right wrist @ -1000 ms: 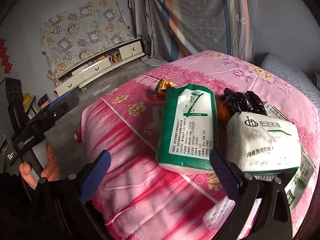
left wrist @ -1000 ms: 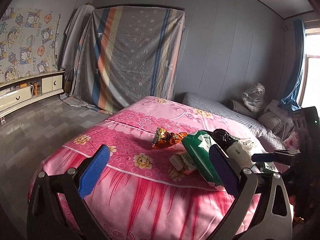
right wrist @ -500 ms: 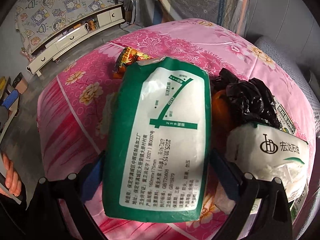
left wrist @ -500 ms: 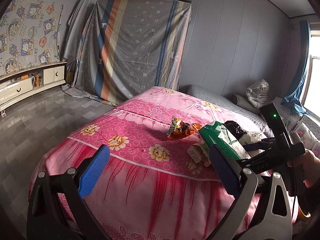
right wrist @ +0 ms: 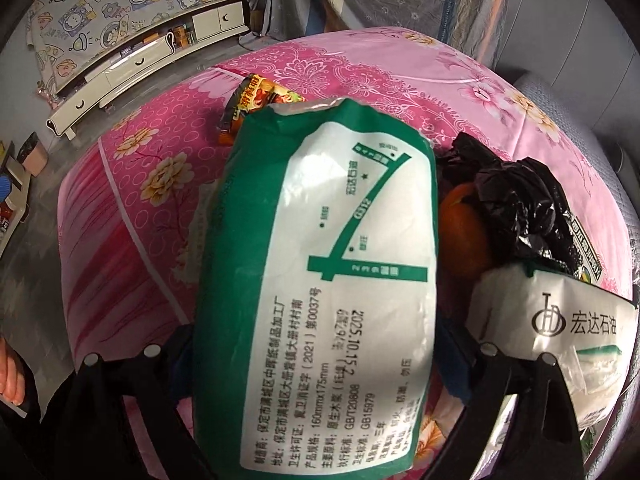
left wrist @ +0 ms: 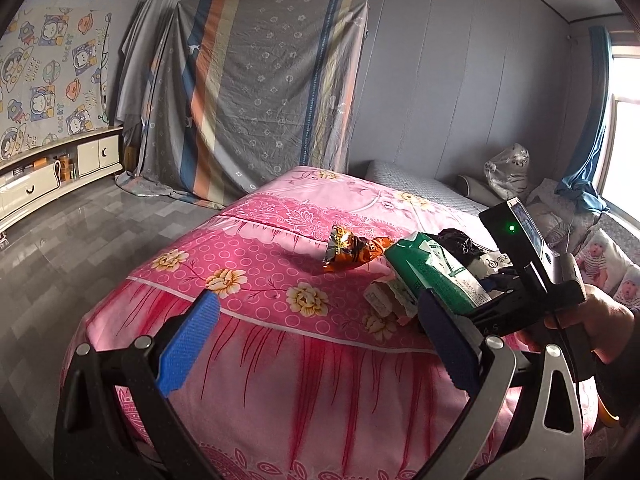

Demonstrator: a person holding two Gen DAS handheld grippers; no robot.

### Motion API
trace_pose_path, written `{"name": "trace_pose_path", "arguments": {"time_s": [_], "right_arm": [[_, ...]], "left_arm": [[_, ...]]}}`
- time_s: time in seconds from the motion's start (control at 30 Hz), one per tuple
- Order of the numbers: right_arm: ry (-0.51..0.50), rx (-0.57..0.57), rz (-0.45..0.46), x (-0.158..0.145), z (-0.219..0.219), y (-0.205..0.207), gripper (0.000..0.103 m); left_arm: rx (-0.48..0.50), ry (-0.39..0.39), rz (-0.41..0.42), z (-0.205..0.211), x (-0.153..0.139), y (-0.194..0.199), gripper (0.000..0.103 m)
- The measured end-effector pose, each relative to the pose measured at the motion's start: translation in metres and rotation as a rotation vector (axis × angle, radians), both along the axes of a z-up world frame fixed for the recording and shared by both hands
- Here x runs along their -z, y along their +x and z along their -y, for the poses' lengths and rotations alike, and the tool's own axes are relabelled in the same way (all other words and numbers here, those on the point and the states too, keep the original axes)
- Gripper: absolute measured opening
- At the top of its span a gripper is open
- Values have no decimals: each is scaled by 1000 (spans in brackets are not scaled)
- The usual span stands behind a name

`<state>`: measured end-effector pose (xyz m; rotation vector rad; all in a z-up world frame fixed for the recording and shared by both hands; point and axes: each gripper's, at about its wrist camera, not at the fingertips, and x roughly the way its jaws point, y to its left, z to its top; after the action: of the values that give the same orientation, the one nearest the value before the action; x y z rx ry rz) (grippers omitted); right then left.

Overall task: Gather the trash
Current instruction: 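Lift the green tissue pack with the right tool while the left tool grasps the pink cream box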

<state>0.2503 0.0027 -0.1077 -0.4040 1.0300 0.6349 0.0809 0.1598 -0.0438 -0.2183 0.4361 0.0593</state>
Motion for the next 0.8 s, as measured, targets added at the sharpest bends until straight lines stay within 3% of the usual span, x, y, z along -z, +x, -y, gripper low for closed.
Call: {"name": "trace_pose_path", "arguments": {"time_s": [0.13, 0.2, 0.37, 0.57, 0.8], "right_arm": [[90, 36, -37, -10, 19, 5, 55], [142, 51, -59, -14, 29, 9, 51], [294, 58, -77, -38, 53, 5, 49], [542, 55, -49, -95, 102, -16, 49], [721, 97, -8, -129, 169, -53, 50]], "left_arm": [[4, 21, -6, 4, -2, 1, 95], [11, 12, -12, 5, -2, 3, 95], [25, 20, -13, 10, -5, 4, 95], [79, 43, -5, 21, -10, 4, 95], [319, 118, -30, 62, -9, 20, 95]]}}
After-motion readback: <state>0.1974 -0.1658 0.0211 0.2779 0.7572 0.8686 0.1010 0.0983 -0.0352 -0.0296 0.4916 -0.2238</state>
